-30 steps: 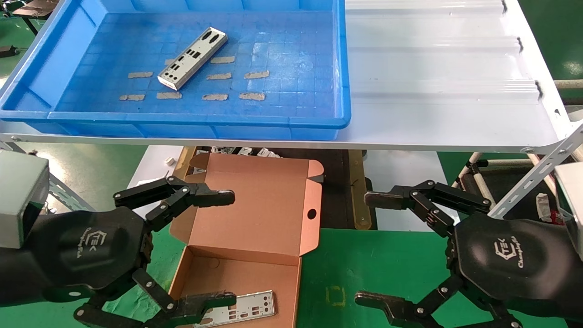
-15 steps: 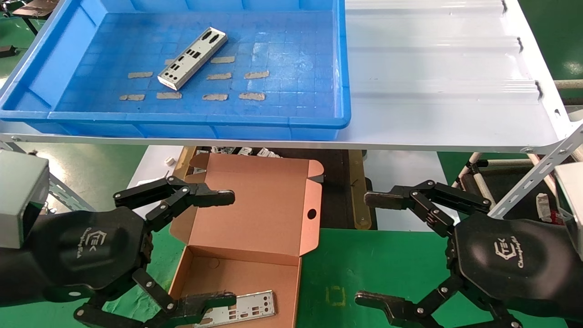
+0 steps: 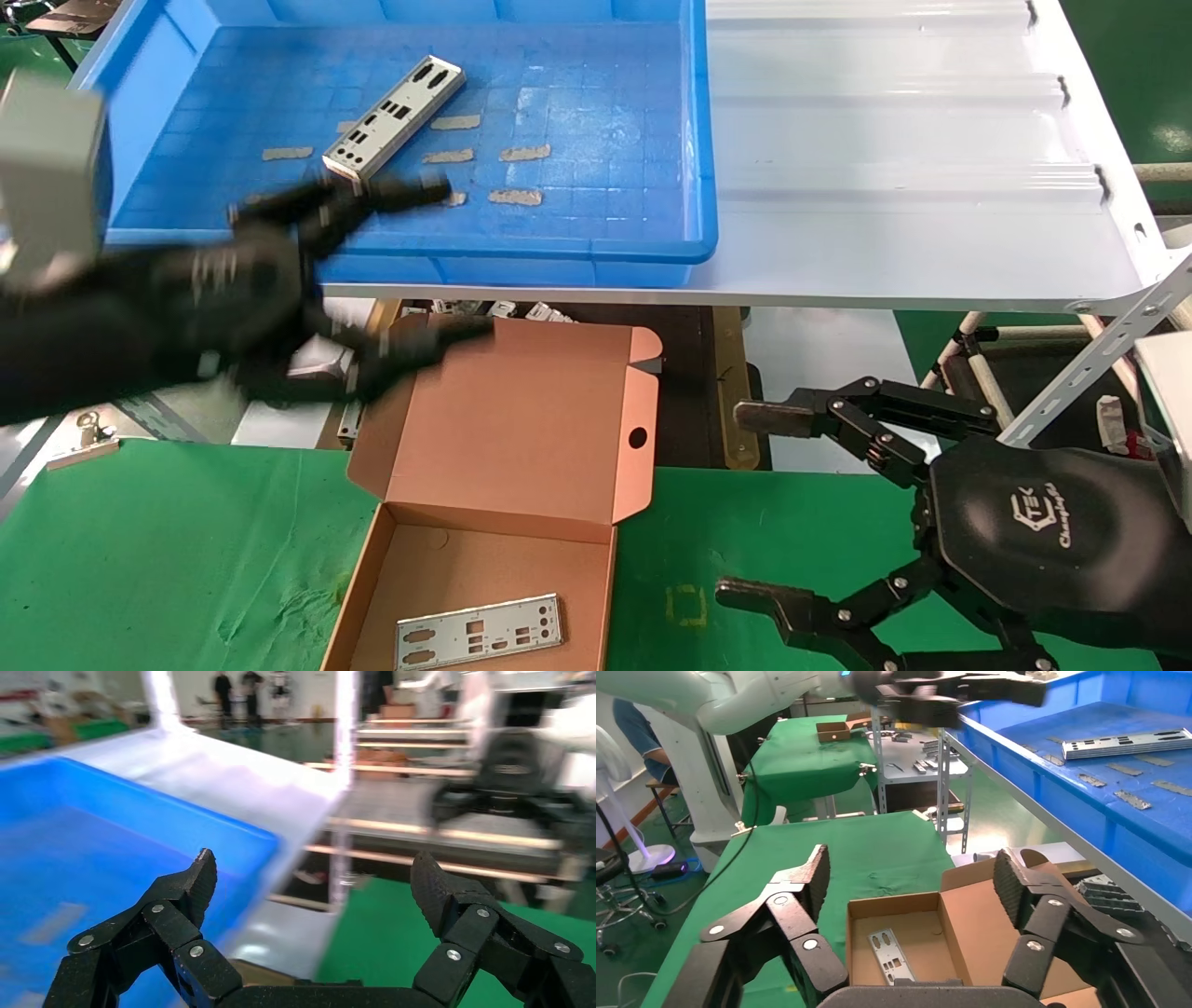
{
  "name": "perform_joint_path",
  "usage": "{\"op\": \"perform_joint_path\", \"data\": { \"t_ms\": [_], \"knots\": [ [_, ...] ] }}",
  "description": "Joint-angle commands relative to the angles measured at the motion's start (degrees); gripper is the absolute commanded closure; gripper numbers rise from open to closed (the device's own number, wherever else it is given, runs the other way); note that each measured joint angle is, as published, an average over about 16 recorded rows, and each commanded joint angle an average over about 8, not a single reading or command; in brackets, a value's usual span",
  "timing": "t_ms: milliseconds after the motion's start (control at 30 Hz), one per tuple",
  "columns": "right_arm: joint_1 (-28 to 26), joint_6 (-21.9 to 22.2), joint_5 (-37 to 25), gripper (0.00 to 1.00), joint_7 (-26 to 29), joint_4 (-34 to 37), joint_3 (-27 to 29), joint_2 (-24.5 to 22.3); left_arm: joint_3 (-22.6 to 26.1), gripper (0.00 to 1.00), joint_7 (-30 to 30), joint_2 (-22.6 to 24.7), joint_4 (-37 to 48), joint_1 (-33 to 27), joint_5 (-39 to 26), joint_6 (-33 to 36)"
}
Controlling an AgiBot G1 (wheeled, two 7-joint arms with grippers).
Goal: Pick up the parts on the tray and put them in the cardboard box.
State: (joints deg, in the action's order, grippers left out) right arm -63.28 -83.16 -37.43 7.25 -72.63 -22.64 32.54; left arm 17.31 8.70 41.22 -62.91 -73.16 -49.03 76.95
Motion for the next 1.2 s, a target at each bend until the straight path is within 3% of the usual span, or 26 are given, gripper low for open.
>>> {"op": "perform_joint_path", "data": {
  "t_ms": [33, 700, 1200],
  "knots": [
    [0.0, 0.0, 0.0, 1.00, 0.0, 0.0, 0.0, 0.0, 0.5, 0.00, -0.5, 1.2, 2.2, -2.6, -2.0, -1.6],
    [0.0, 0.0, 0.0, 1.00, 0.0, 0.0, 0.0, 0.0, 8.0, 0.00, -8.7, 13.0, 36.5, -27.4, -19.0, -7.2],
    [0.0, 0.0, 0.0, 1.00, 0.0, 0.0, 0.0, 0.0, 11.0, 0.00, -13.5, 17.1, 51.5, -35.4, -24.5, -10.0]
  ]
}}
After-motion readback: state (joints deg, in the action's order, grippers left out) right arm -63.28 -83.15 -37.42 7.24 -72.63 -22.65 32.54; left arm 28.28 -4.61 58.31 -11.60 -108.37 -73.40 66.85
